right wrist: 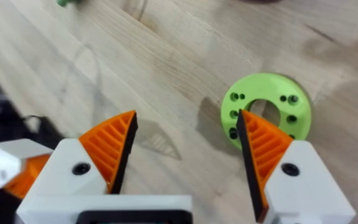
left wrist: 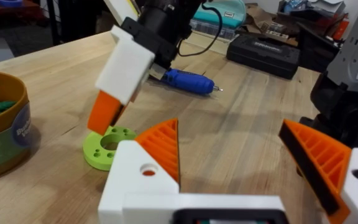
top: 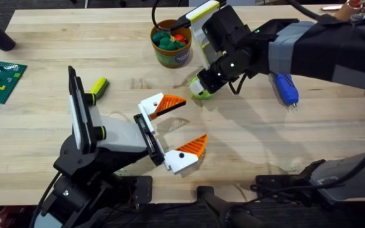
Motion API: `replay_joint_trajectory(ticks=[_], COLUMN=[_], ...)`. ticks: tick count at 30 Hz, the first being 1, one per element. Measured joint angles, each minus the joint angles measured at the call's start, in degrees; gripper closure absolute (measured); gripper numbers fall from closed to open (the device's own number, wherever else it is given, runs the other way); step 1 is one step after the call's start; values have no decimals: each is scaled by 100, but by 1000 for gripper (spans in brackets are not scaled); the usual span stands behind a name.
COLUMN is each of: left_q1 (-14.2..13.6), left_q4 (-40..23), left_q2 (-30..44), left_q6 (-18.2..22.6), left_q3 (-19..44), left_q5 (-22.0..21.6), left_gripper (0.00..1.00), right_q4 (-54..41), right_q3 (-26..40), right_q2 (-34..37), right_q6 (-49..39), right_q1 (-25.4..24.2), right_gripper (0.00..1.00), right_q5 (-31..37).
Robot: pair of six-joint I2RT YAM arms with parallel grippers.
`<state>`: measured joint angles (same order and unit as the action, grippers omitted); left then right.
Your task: Pick up the gripper from the table and insert it into the empty holder that is missing its gripper. Then pick up a screw, insert it into the mounting hole, and use the screwdriver to tighten it. Finally, clean up the table by picking up the vegetable and placing it into the bucket.
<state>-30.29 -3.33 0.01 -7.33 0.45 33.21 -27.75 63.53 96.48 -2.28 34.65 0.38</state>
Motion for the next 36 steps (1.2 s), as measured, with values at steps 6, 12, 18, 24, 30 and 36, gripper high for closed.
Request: replay_joint_trajectory(ticks=[6, 12, 18, 24, 30, 36], left_q1=[1, 1, 1, 1, 1, 1], left_q4=[8, 8, 8, 8, 8, 8], left_q2=[3, 3, 3, 2, 3, 2], left_q6=[0, 0, 0, 0, 0, 0], left_q3=[0, 0, 0, 0, 0, 0], left_q5=[1, 1, 1, 2, 0, 2], left_gripper=[15, 15, 15, 15, 15, 15], right_q4=[-51, -61, -63, -190, -458, -489], right_q3=[0, 0, 0, 0, 0, 0], right_q2=[1, 1, 1, 1, 1, 1], right_q6=[11, 11, 11, 13, 13, 13], right_q1=[0, 0, 0, 1, 6, 108], right_gripper=[572, 572, 572, 572, 572, 572], right_q5=[-4, -5, -41, -660, -681, -664])
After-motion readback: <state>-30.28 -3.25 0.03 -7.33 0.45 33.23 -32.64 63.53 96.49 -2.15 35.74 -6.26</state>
